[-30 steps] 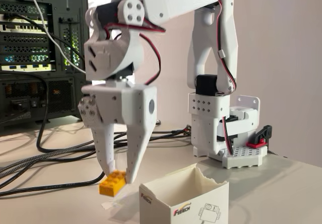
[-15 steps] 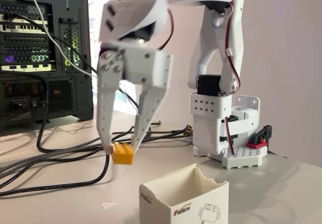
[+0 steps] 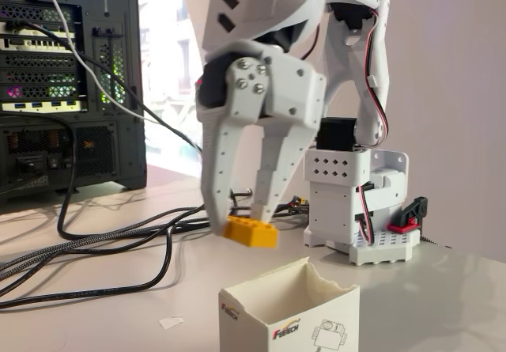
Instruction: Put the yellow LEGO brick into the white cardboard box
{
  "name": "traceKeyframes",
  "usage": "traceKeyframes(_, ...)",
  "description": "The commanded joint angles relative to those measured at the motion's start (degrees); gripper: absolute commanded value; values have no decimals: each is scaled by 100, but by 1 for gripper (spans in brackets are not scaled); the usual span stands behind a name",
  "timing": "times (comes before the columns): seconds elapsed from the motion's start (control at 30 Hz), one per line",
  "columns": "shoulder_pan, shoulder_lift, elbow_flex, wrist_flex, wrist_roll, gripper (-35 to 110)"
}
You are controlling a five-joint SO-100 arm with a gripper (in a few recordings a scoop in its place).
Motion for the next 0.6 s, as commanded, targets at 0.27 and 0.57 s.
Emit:
traceKeyframes(0.27,-703,817,299,-483,229,-9)
traceKeyframes(0.57,-826,984,580,-668,325,-2)
